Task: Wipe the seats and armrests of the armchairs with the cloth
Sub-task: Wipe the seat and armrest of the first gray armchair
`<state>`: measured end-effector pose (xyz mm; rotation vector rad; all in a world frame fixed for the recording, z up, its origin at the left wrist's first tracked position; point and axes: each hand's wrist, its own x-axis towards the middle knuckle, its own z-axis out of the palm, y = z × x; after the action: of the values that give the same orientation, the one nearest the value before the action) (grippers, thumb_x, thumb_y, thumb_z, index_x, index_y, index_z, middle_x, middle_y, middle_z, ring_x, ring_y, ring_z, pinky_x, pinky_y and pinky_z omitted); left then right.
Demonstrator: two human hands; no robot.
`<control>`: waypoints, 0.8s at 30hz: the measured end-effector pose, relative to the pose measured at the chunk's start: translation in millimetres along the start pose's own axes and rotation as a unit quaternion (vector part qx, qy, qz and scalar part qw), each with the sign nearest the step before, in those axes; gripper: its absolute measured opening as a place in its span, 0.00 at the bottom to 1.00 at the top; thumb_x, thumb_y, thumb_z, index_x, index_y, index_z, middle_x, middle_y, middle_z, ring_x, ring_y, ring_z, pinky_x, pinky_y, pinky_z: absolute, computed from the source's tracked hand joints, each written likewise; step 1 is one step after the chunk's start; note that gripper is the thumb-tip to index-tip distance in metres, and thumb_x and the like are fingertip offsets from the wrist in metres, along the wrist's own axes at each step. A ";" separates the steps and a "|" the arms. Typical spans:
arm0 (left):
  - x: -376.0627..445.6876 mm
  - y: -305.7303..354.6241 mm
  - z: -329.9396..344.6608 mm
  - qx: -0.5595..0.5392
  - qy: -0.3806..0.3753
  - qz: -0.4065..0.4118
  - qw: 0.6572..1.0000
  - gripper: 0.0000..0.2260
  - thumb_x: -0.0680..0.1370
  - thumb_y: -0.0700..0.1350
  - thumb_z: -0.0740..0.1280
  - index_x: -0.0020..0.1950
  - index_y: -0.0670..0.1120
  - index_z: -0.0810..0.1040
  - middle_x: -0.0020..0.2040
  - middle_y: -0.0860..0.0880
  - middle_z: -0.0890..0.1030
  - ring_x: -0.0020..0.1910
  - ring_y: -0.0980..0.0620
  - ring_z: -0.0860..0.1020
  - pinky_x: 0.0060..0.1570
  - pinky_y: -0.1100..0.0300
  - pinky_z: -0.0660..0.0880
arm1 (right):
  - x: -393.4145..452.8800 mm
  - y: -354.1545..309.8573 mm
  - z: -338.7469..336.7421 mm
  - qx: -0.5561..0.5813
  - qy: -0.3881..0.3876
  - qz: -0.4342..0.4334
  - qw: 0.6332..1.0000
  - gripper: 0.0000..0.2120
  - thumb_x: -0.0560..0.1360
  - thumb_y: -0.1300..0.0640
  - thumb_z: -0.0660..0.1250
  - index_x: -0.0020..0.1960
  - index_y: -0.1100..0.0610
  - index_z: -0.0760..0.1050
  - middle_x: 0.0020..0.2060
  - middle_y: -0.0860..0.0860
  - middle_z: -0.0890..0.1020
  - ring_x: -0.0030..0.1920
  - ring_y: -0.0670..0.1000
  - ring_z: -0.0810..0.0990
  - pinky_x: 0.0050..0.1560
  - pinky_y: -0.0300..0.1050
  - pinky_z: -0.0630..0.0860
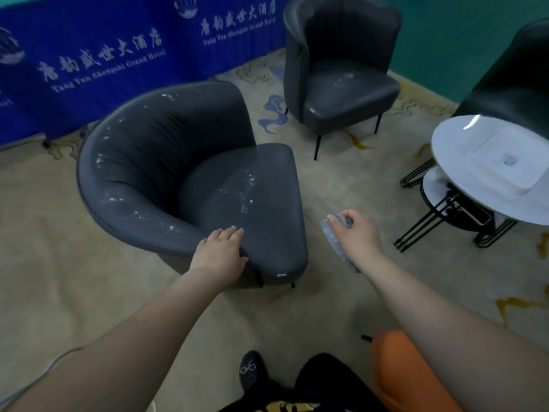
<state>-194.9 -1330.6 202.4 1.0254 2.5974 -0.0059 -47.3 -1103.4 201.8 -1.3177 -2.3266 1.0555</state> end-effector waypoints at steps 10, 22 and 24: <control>54.7 -14.5 -24.4 -0.018 0.006 -0.037 0.999 0.30 0.79 0.55 0.61 0.79 0.50 0.54 0.79 0.52 0.57 0.77 0.47 0.56 0.74 0.50 0.58 | 68.0 -34.3 18.7 -0.006 -0.025 -0.033 0.999 0.12 0.75 0.44 0.65 0.42 0.53 0.73 0.44 0.54 0.79 0.44 0.55 0.76 0.40 0.44 0.66; 107.8 20.5 -41.1 -0.086 0.049 -0.196 0.976 0.30 0.79 0.56 0.61 0.79 0.51 0.55 0.77 0.52 0.61 0.75 0.48 0.58 0.72 0.53 0.60 | 198.2 -68.8 18.3 -0.032 -0.128 -0.146 0.980 0.10 0.74 0.43 0.65 0.41 0.49 0.72 0.45 0.52 0.78 0.41 0.50 0.74 0.41 0.42 0.65; 111.5 27.7 -41.2 -0.104 0.052 -0.222 0.968 0.30 0.80 0.56 0.61 0.78 0.50 0.56 0.76 0.52 0.63 0.74 0.48 0.60 0.70 0.53 0.63 | 212.7 -74.4 20.0 -0.031 -0.143 -0.168 0.975 0.09 0.74 0.44 0.65 0.43 0.49 0.72 0.46 0.51 0.77 0.41 0.50 0.73 0.42 0.41 0.65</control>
<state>-265.2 -1231.0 208.8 0.3692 2.7934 0.2112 -222.6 -961.0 215.3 -0.7874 -2.6862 1.1256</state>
